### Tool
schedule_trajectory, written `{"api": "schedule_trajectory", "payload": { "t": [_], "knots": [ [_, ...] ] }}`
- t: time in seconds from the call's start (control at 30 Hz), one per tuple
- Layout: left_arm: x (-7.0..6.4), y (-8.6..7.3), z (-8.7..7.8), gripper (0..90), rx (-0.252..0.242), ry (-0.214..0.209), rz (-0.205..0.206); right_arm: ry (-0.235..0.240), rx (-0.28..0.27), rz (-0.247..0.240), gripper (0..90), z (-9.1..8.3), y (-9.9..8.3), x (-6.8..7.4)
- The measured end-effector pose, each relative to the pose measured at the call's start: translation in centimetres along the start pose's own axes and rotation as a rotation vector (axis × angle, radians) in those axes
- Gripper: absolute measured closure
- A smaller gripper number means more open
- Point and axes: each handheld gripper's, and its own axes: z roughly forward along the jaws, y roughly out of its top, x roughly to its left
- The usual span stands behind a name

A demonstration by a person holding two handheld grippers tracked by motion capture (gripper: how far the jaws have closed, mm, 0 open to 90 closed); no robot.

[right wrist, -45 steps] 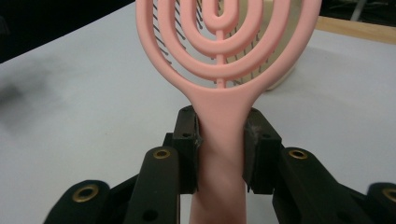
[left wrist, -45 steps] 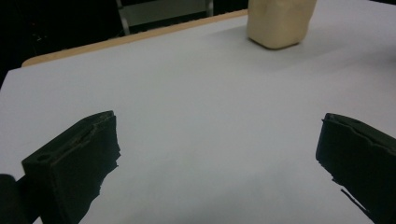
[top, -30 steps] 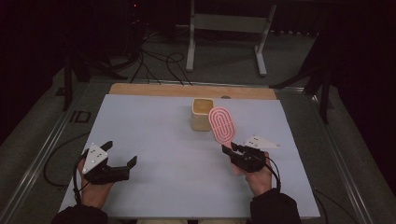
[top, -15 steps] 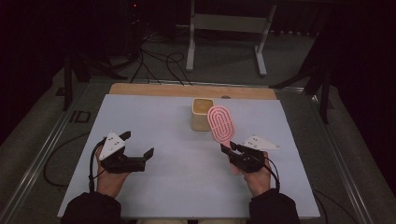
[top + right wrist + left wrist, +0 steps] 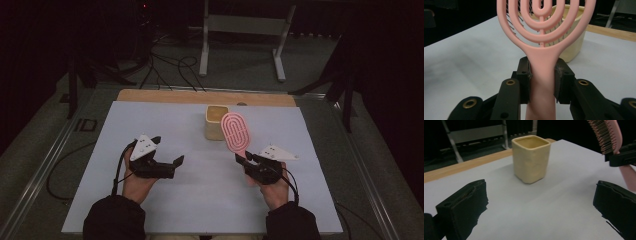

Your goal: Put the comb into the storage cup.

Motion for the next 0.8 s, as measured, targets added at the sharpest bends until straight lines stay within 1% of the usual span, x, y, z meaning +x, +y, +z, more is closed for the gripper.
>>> {"api": "schedule_trajectory", "payload": {
  "t": [0.03, 0.1, 0.17, 0.33, 0.47, 0.63, 0.67, 0.7, 0.77, 0.8],
  "knots": [
    [0.0, 0.0, 0.0, 0.0, 0.0, 0.0, 0.0, 0.0, 0.0, 0.0, 70.2, 0.0, 0.0, 0.0],
    [-0.4, 0.6, 0.7, 0.0, -0.003, -0.018, -0.001, 0.003, 0.0, -0.005, 70.3, 0.0, 0.0, 0.2],
    [-0.5, 0.8, 0.8, 0.0, -0.005, -0.022, -0.006, 0.009, -0.002, -0.005, 70.3, 0.1, 0.0, 0.2],
    [-0.8, 1.6, 1.9, 0.0, -0.005, -0.043, -0.022, 0.01, -0.002, -0.009, 70.2, 0.1, 0.0, 0.3],
    [-1.3, 1.9, 2.8, 0.0, 0.004, -0.06, -0.019, 0.012, -0.008, -0.007, 70.3, 0.1, 0.1, 0.4],
    [-1.9, 2.1, 4.1, 0.1, 0.014, -0.104, -0.02, 0.018, -0.01, -0.01, 70.3, 0.2, 0.1, 0.7],
    [-1.9, 2.1, 4.1, 0.1, 0.014, -0.104, -0.02, 0.018, -0.01, -0.01, 70.3, 0.2, 0.1, 0.7],
    [-2.3, 2.2, 4.5, 0.0, 0.014, -0.12, -0.023, 0.022, -0.01, -0.016, 70.3, 0.3, 0.2, 0.8],
    [-2.5, 2.4, 4.8, 0.0, 0.012, -0.137, -0.024, 0.025, -0.01, -0.015, 70.3, 0.3, 0.1, 0.9],
    [-2.5, 2.4, 4.8, 0.0, 0.012, -0.137, -0.024, 0.025, -0.01, -0.015, 70.3, 0.3, 0.1, 0.9]
  ]
}}
